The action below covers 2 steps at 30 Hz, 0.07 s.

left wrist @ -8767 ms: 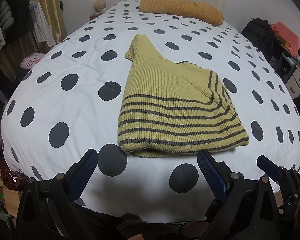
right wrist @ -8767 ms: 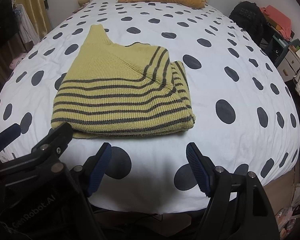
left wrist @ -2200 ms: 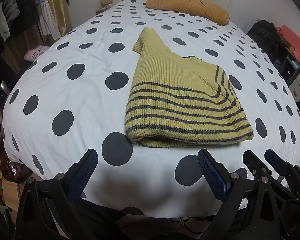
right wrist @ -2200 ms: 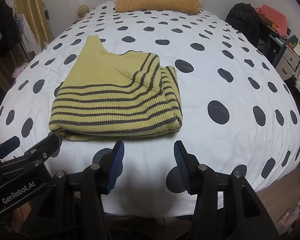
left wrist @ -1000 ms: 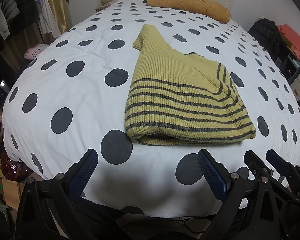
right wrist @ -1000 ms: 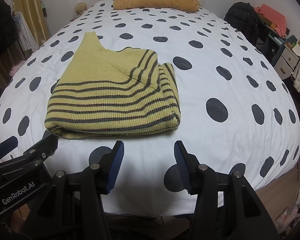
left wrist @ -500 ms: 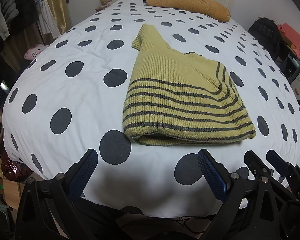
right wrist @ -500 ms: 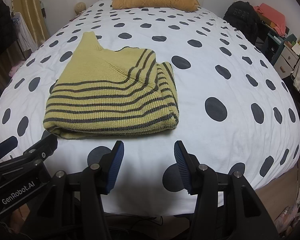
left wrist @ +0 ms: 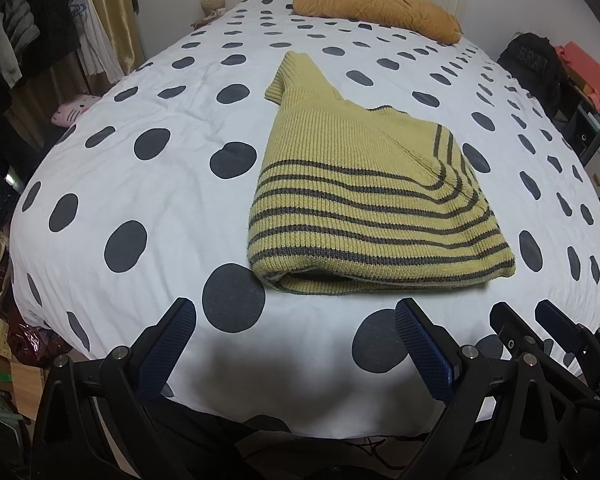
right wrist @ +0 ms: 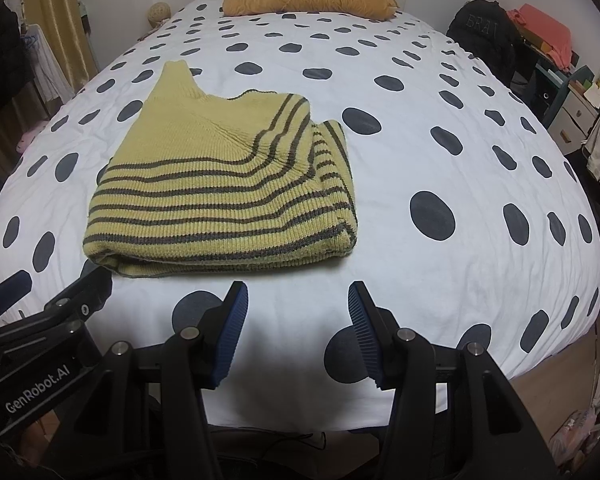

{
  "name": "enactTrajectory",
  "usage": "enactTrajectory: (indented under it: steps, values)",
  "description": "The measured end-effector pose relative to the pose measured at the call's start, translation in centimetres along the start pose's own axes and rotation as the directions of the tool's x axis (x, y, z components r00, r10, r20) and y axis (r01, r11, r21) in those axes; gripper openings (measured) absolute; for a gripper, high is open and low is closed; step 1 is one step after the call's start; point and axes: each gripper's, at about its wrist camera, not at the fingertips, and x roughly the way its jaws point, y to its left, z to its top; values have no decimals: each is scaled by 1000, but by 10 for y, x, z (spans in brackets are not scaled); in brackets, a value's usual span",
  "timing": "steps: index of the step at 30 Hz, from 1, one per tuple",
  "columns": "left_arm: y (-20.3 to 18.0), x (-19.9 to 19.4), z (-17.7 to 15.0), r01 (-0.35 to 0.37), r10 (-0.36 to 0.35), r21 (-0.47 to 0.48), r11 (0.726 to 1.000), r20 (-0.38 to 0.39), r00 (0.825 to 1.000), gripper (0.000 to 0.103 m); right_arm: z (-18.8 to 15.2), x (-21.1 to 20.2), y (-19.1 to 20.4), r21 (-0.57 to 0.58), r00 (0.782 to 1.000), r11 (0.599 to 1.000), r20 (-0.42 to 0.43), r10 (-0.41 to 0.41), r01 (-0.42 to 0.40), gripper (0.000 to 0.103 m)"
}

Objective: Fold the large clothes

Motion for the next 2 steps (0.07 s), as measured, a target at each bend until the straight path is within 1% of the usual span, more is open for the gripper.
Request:
enactTrajectory:
  steps: [2]
  values:
    - [1, 1, 1, 10, -10, -1, 1000, -6, 1000, 100, -1, 1, -2, 2, 1000, 1000, 0, 0, 0, 53]
